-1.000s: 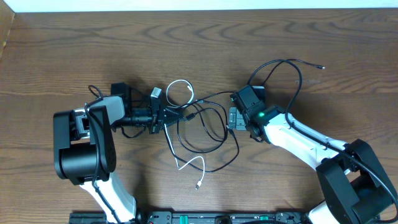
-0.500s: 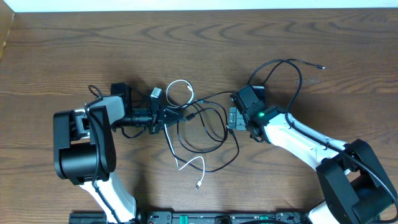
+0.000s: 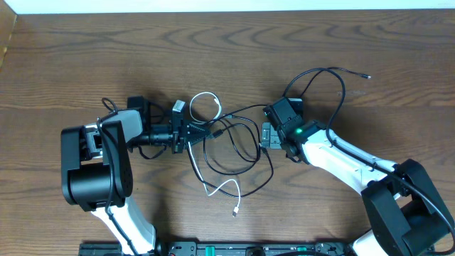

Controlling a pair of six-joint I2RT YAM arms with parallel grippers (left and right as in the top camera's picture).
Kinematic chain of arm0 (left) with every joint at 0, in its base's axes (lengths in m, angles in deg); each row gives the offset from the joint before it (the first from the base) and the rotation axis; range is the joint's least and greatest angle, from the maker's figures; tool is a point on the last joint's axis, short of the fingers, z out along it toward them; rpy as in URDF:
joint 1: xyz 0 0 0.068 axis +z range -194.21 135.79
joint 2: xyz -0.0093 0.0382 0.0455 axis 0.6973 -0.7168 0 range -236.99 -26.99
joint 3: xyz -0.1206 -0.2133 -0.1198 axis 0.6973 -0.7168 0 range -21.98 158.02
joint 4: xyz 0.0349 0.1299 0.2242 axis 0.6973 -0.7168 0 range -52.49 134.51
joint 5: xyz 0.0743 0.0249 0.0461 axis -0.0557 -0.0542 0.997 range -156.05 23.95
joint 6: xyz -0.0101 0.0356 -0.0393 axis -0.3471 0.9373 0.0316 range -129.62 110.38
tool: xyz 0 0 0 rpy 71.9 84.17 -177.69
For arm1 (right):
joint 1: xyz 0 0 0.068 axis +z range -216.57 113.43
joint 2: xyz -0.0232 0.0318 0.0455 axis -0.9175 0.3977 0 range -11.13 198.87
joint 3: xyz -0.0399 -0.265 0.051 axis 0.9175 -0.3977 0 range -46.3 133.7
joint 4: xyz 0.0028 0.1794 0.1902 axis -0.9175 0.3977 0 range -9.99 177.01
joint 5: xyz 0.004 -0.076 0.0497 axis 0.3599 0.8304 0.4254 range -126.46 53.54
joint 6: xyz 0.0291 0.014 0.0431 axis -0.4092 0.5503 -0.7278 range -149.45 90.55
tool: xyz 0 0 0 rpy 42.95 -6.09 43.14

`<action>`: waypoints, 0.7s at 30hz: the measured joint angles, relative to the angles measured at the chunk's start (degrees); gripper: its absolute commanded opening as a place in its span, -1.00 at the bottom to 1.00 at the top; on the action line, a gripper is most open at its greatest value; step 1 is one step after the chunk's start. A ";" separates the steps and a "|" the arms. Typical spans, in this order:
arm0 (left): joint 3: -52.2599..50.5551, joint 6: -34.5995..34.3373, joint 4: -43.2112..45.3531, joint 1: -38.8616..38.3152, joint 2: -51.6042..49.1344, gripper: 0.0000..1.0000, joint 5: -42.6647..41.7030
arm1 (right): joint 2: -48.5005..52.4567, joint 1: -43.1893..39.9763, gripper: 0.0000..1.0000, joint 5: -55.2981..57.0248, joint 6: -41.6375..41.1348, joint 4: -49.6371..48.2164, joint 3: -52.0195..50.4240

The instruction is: Untangle cables

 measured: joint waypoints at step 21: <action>-0.09 -4.26 -0.33 1.75 33.99 -0.85 -7.37 | 0.00 0.00 0.99 0.00 0.02 -0.04 0.00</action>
